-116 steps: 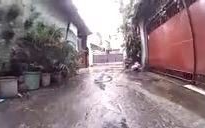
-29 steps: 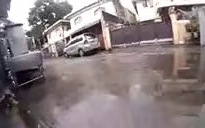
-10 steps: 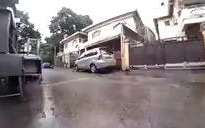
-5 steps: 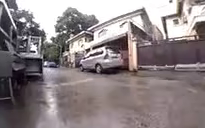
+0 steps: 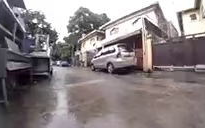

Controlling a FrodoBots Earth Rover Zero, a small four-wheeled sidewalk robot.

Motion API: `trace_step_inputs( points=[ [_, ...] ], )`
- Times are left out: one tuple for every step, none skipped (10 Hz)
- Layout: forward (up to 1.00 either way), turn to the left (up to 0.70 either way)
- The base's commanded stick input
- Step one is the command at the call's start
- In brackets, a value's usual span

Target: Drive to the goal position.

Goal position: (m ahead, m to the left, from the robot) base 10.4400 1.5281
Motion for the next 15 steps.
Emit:
trace_step_inputs(
  points=[
    [0.70,0.06],
    [0.70,0.00],
    [0.70,0.00],
    [0.70,0.00],
    [0.70,0.00],
    [0.70,0.00],
    [0.70,0.00],
    [0.70,0.00],
    [0.70,0.00],
    [0.70,0.00],
    [0.70,0.00],
    [0.70,0.00],
    [0.70,0.00],
    [0.70,0.00],
    [0.70,0.00]
  ],
)
